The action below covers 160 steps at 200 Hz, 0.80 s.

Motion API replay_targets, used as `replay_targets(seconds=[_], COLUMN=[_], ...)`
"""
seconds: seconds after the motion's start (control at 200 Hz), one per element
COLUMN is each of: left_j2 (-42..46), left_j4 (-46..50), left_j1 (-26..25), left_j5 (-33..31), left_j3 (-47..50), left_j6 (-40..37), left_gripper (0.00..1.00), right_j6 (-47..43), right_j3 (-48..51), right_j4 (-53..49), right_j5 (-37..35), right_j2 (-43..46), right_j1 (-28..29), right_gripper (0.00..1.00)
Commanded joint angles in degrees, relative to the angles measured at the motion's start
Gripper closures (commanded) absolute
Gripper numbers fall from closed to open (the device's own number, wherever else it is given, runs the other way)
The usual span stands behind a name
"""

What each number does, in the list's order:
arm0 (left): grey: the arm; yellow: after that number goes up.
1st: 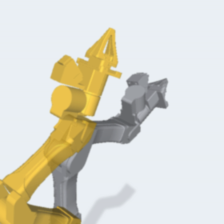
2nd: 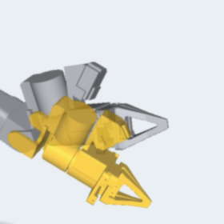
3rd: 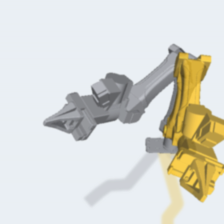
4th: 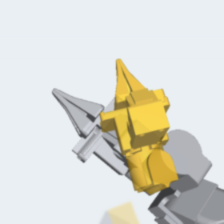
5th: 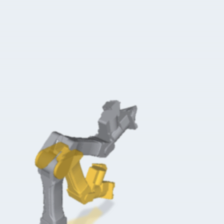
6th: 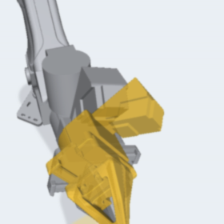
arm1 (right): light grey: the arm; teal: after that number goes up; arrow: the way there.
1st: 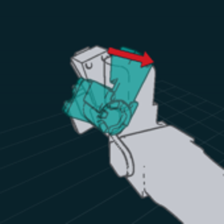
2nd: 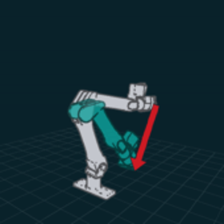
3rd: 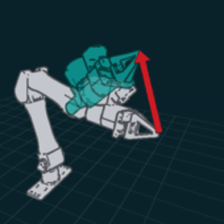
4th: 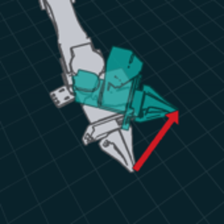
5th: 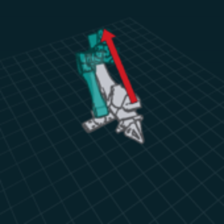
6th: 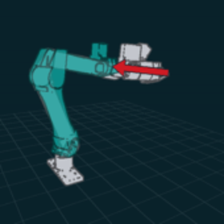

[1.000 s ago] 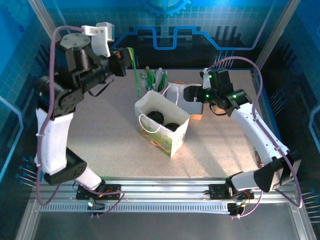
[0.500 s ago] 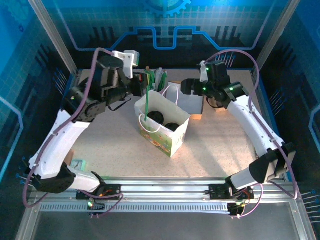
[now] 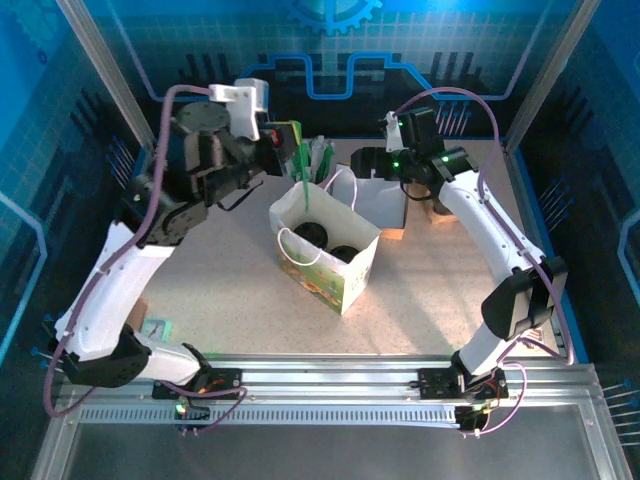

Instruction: Pack the takeout coffee

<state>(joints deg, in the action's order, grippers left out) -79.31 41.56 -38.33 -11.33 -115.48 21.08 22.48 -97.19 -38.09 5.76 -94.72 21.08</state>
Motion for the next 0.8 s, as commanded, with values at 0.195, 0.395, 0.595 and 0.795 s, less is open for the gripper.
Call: replay_targets(seconds=[0.195,0.395,0.595,0.795], left_j2=[-0.5,-1.0,0.0,0.2], left_j4=[-2.5,-6.0,-11.3,-13.6], left_j1=[-0.2,-0.2,-0.1,-0.1], left_j5=[1.6,1.2,-0.7,-1.4], left_j3=[1.1,8.7,15.3,15.0], left_j6=[1.4,1.1,-0.1,-1.9], left_gripper=[1.00,1.00,1.00,1.00], right_j6=[-1.7,-4.2,-7.3,-9.8], right_j3=[-6.4,-13.0,-18.9,-21.7], right_j4=[0.7,-1.3,-2.7,-2.4], right_j5=[4.7,7.1,6.5,4.1], right_j2=[-5.3,-12.0,-16.9,-19.8], right_j1=[0.6,1.1,2.7,4.1], right_gripper=[0.19,0.26,0.33,0.33])
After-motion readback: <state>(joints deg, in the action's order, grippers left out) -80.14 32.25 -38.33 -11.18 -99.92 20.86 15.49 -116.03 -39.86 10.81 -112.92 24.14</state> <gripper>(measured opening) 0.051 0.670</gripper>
